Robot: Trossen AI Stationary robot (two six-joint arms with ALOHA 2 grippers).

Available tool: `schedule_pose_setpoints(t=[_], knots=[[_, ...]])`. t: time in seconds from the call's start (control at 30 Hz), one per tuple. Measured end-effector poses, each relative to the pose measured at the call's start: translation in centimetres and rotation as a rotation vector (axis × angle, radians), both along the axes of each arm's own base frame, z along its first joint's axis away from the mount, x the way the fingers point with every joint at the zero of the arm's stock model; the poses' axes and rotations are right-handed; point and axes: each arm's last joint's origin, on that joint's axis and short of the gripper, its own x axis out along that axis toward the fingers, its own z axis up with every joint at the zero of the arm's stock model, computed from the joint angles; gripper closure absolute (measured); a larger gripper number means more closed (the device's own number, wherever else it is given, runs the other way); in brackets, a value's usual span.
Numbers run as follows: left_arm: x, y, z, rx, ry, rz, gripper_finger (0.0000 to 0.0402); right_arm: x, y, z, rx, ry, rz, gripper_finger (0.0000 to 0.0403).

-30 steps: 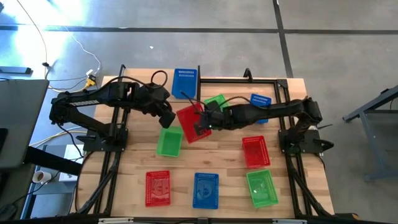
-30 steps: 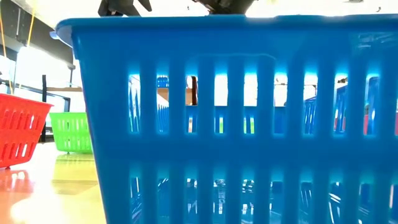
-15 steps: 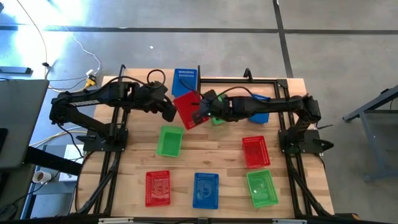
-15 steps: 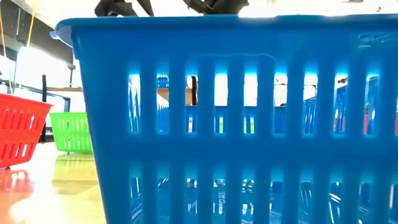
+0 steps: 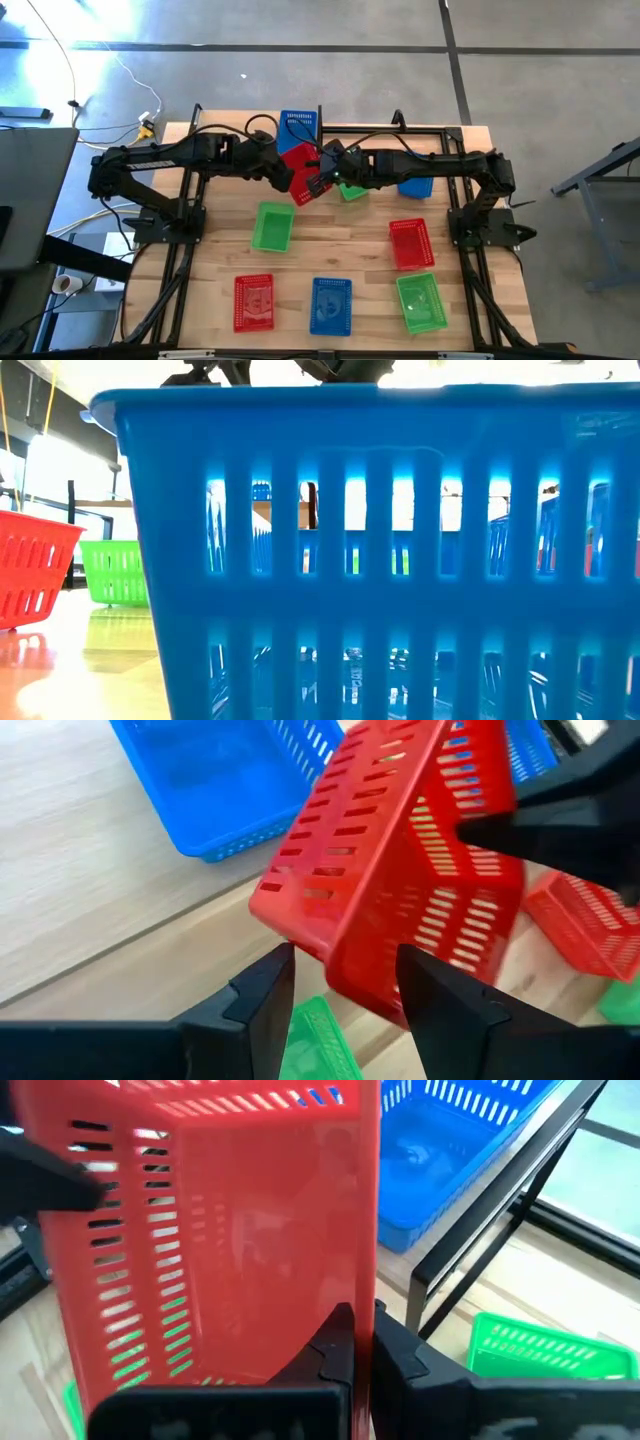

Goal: Stack baskets on shelf by color
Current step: Put the top left red basket on the shelf

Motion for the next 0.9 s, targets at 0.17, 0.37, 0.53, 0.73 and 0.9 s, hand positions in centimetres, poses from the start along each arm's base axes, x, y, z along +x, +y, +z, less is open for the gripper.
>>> schedule_pose_setpoints(t=[0.17,0.37,0.53,0.73,0.9], knots=[[0.4,0.3,-0.5,0.007,0.026,0.016,0.0236,-0.2,-0.2,0.3,0.006,-0.005,0.011,0.0403],[0.9,0.6,-1.0,0.011,0.044,0.027,0.0255,-0.7,-0.6,1.0,-0.002,-0.013,0.016,0.0403],[1.1,0.8,-1.2,0.021,0.051,0.04,0.0313,-0.7,-0.8,0.9,0.022,-0.016,0.034,0.0403],[1.0,0.9,-1.1,0.067,0.063,0.061,0.0377,-0.7,-1.1,0.9,0.042,-0.019,0.044,0.0403],[1.0,0.9,-1.0,0.088,0.066,0.068,0.0398,-0.7,-1.1,0.9,0.033,-0.011,0.057,0.0402]])
